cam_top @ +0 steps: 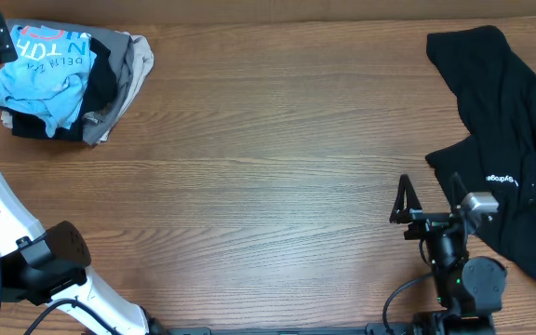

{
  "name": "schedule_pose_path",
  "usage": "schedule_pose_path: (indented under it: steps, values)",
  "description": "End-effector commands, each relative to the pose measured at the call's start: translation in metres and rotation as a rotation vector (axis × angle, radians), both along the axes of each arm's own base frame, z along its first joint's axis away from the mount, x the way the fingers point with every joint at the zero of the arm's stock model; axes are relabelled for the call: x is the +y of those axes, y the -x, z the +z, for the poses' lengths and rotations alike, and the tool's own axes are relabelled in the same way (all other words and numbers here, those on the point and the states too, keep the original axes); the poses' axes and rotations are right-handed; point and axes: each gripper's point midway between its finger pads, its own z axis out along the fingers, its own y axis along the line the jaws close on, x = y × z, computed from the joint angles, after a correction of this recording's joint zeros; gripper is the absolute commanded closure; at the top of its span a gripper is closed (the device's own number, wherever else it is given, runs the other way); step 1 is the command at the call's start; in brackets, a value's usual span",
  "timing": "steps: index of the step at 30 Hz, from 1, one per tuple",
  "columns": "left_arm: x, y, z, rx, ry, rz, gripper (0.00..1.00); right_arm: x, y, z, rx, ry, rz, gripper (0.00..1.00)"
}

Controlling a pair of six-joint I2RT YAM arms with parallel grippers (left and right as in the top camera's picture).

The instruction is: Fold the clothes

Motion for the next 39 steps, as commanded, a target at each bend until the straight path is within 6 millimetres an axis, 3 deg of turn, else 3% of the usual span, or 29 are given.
schedule_pose_path:
  steps: [1, 7, 19, 39]
  values:
    - [-0.001, 0.0, 0.002, -0.007, 0.005, 0.009, 0.0, -0.001, 0.002, -0.005, -0.054, -0.006, -0.004, 0.0]
    - [-0.001, 0.0, 0.002, -0.007, 0.005, 0.009, 0.0, -0.003, 0.003, -0.013, -0.093, -0.007, -0.012, 0.0]
    - [-0.001, 0.0, 0.002, -0.007, 0.005, 0.009, 0.0, -0.008, 0.006, -0.044, 0.027, 0.006, -0.043, 0.0]
    - [-0.001, 0.0, 0.002, -0.007, 0.005, 0.009, 0.0, -0.007, 0.006, -0.045, 0.028, 0.006, -0.038, 0.0]
